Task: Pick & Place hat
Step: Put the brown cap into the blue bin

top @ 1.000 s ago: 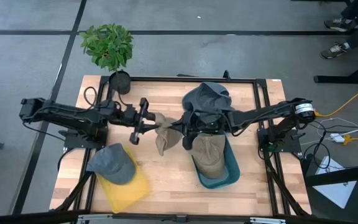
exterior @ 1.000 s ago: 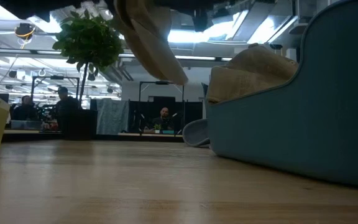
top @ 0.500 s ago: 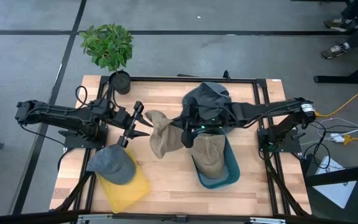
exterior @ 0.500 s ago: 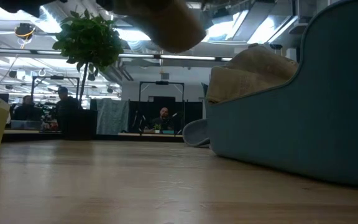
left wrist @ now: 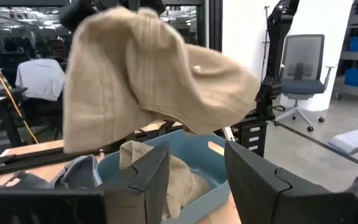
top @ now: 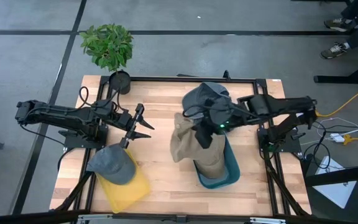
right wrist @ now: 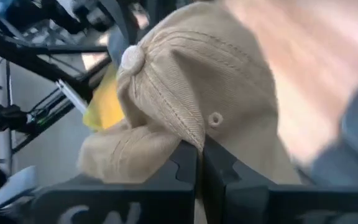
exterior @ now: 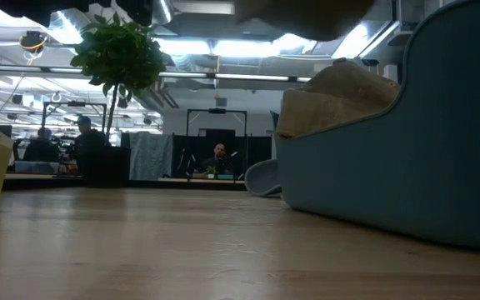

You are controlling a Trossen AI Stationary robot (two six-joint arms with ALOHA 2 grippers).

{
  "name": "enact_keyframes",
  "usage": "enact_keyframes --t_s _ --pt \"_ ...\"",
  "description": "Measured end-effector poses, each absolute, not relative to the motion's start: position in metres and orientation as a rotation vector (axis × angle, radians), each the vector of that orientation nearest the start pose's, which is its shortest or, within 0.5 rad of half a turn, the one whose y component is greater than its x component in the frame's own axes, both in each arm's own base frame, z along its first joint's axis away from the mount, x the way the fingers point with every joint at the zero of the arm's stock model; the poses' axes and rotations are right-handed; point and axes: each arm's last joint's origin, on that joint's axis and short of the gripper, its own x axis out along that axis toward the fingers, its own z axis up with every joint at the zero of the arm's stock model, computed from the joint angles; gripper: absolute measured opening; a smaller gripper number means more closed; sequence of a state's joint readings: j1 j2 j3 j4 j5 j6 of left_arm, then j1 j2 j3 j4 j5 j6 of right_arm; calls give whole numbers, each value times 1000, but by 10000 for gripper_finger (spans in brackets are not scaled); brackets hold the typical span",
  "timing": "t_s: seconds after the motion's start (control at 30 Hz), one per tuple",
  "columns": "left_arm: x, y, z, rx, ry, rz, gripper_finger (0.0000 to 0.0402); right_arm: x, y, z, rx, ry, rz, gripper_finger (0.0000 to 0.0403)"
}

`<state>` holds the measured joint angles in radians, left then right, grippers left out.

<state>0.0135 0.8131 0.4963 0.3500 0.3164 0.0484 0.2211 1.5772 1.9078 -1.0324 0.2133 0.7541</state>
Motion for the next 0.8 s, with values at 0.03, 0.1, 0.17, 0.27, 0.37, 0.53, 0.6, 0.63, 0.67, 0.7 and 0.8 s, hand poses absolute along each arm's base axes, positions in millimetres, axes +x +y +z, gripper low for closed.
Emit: enact_keyframes --t_s 0.03,0.1,0.17,0.27,0.37,0.53,0.6,0.63,0.67,0.7,0.8 --pt "185 -6 279 54 -39 -302 148 297 62 443 610 674 -257 5" --pt "185 -6 279 57 -36 -302 149 290 65 446 683 725 -269 5" --pt "185 -6 278 60 -35 -302 150 283 68 445 745 782 -289 5" --pt "185 -6 278 59 -28 -301 149 274 71 441 823 873 -341 5" --pt "185 -6 278 59 -27 -302 146 265 75 436 879 964 -414 5" --pt "185 -6 277 54 -18 -302 144 258 82 427 919 992 -538 5" --pt "185 -6 276 47 -10 -302 143 258 85 423 927 981 -582 5" --pt "185 -6 276 46 -4 -302 144 259 86 420 925 978 -603 5" --pt "185 -6 275 44 3 -302 144 259 87 416 925 971 -629 5" --pt "185 -6 274 37 11 -302 144 260 88 411 930 972 -658 5" --pt "185 -6 273 19 31 -302 143 261 90 396 939 999 -729 5"
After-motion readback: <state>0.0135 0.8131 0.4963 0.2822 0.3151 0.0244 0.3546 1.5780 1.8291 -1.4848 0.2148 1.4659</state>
